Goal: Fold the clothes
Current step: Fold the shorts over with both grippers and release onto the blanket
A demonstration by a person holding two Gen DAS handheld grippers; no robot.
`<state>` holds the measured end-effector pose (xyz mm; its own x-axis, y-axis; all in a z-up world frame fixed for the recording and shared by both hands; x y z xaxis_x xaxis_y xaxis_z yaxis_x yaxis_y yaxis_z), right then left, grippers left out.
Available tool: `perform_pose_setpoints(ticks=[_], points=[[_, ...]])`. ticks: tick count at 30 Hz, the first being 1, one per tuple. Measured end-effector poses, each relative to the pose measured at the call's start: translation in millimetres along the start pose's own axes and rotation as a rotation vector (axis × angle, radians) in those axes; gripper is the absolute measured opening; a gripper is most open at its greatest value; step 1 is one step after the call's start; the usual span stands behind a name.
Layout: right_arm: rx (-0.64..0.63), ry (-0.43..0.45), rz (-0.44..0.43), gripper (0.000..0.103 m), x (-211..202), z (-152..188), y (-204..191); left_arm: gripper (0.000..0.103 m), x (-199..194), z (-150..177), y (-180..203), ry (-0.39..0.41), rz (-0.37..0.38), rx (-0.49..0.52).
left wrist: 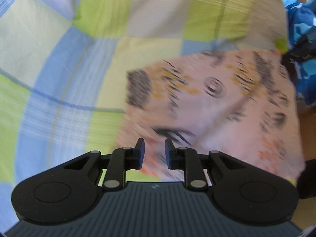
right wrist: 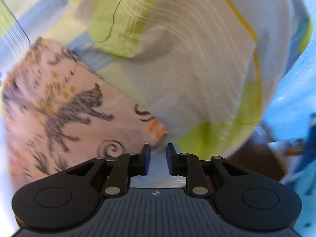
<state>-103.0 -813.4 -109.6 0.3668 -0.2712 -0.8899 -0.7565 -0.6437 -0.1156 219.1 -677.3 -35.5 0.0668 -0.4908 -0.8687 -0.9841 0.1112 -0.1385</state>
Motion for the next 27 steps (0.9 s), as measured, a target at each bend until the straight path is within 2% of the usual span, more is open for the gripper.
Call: perform_pose_setpoints(ticks=[4, 8, 11, 14, 17, 20, 24, 25, 26, 27], points=[[-0.037, 0.041, -0.034, 0.022, -38, 10, -27, 0.024, -16, 42, 37, 0.025, 0.033, -0.087], [-0.137, 0.074, -0.076, 0.023, -77, 34, -81, 0.025, -35, 83, 75, 0.06, 0.071, -0.134], [-0.246, 0.066, -0.11, 0.024, -93, 61, -126, 0.027, -47, 110, 98, 0.099, 0.083, -0.188], [-0.389, 0.041, -0.124, 0.025, -96, 93, -171, 0.027, -54, 131, 118, 0.127, 0.101, -0.272], [-0.528, 0.019, -0.134, 0.029, -88, 121, -201, 0.03, -57, 147, 136, 0.145, 0.089, -0.337], [-0.689, 0.03, -0.129, 0.033, -68, 139, -218, 0.033, -58, 156, 153, 0.168, 0.083, -0.405], [-0.788, 0.092, -0.172, 0.033, -52, 146, -217, 0.037, -52, 155, 173, 0.229, 0.064, -0.405], [-0.791, 0.111, -0.193, 0.032, -51, 147, -215, 0.037, -50, 153, 176, 0.254, 0.059, -0.404], [-0.796, 0.131, -0.214, 0.025, -50, 149, -213, 0.037, -48, 151, 179, 0.279, 0.054, -0.403], [-0.803, 0.158, -0.232, 0.006, -50, 150, -210, 0.038, -46, 149, 183, 0.306, 0.045, -0.395]])
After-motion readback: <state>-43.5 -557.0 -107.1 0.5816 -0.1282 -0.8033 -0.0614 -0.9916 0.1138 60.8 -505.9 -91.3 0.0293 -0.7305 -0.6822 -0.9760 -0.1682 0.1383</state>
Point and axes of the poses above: each gripper's, at about its wrist camera, not at the fingertips, and x roughly the way its jaws point, y to its right, z to its underside, the point moved 8 cm from there along x, roughly the way its jaws point, and after that the axes turned 10 degrees about y, right-handed, at the moved point
